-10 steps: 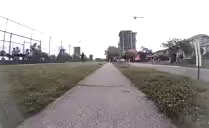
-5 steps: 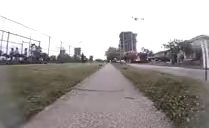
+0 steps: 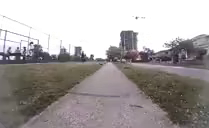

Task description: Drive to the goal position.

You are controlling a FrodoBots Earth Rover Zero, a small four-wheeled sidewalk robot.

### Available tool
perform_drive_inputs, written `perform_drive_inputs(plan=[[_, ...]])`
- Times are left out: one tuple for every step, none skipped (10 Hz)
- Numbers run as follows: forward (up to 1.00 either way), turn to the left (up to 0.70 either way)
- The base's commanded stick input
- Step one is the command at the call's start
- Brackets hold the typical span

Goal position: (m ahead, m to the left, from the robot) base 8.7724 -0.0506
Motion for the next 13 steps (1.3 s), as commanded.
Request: perform_drive_inputs(plan=[[0.70,0.00],[0.70,0.00],[0.70,0.00],[0.70,0.00],[0.70,0.00],[0.70,0.00],[0.70,0.00],[0.70,0.00],[0.70,0.00],[0.70,0.00],[0.70,0.00],[0.70,0.00],[0.70,0.00]])
